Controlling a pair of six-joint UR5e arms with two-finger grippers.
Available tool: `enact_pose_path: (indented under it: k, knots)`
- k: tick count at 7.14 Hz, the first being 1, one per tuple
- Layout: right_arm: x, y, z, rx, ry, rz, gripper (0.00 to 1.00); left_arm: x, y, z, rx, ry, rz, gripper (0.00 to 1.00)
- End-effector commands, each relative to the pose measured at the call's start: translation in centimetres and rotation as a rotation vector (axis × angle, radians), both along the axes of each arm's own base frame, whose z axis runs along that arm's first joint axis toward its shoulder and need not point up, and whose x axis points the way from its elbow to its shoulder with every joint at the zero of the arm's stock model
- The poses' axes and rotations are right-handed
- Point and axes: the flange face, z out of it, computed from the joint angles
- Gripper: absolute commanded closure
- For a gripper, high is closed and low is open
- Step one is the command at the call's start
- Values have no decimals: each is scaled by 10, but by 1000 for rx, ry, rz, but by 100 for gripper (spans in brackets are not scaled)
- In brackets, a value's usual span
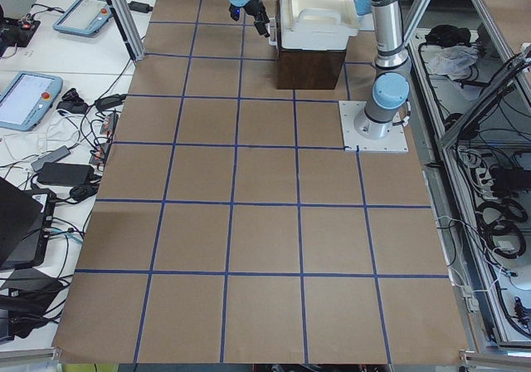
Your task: Put scissors in drawer and close it
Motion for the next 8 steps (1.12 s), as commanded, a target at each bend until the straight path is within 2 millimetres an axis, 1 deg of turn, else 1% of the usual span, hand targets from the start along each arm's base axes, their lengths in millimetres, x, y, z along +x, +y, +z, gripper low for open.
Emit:
enact_pose_path:
  k: [1, 2, 3, 4, 5, 6, 7, 8]
  knots:
    - [0, 1, -3, 6, 1, -2, 0, -8, 10, 3, 8, -3, -16, 0]
    - [0, 0, -3, 4, 3, -2, 0, -8, 9, 0, 12, -5, -15, 0]
    - [2, 1, -4, 7, -15, 0, 0, -7, 8, 1, 10, -5, -15, 0]
    - [2, 1, -3, 6, -17, 0, 0, -1, 1, 1, 2, 1, -4, 0]
    - [1, 1, -3, 6, -12, 0, 0, 6, -11, 6, -39, 13, 11, 0]
    - [1, 0, -6, 10, -8, 1, 0, 15, -26, 25, -132, 33, 29, 0]
    - [1, -2, -10, 18, -13, 0, 0, 38, -39, 60, -240, 35, 38, 0]
    - [1, -2, -9, 15, -14, 1, 0, 59, -42, 92, -309, 67, -22, 0]
